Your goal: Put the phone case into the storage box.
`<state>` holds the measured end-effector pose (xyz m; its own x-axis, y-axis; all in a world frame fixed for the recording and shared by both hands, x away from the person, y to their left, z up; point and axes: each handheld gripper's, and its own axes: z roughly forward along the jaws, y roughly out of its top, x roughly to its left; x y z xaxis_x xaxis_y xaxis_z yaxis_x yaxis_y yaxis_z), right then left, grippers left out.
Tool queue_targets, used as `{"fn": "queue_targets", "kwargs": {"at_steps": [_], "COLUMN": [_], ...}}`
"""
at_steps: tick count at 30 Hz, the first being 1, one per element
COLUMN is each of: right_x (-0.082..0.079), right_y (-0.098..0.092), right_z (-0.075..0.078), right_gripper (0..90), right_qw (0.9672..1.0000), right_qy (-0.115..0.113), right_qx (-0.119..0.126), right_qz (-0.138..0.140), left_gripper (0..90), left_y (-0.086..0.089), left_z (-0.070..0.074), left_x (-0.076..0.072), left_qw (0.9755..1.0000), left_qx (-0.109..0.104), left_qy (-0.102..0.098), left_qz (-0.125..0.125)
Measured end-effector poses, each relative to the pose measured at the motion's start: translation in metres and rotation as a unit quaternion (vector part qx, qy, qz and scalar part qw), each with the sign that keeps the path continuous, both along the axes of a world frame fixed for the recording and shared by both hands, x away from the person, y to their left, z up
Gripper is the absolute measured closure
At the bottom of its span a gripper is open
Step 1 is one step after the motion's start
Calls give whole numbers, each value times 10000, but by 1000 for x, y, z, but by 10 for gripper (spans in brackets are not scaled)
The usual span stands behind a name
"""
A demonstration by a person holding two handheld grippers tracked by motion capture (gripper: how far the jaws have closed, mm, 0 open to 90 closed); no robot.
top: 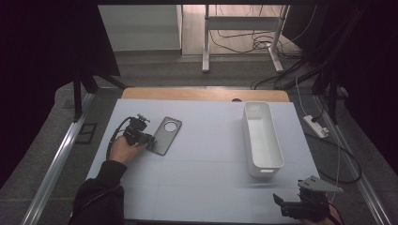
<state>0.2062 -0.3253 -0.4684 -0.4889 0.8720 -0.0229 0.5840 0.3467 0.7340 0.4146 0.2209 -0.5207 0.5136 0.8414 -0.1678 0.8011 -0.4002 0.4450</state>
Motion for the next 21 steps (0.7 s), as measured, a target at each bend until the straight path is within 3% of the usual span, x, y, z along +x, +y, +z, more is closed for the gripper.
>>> {"fn": "queue_targets", "kwargs": {"at_steps": [7, 13, 21], "right_x": [0, 0, 0], "right_y": [1, 1, 0], "right_z": [0, 0, 0], "right_gripper": [0, 0, 0], "right_qw": [10000, 10000, 10000], "right_qy": [-7, -18, -17], "right_qx": [-46, -28, -1], "right_qz": [21, 29, 39], "left_gripper": [869, 893, 895], "left_y": [3, 0, 3], "left_z": [-2, -1, -2], "left_x": [-2, -5, -18], "left_qw": [9996, 9997, 9979], "left_qx": [-173, -63, -297], "left_qy": [-18, -129, -507], "left_qz": [240, 212, 279]}}
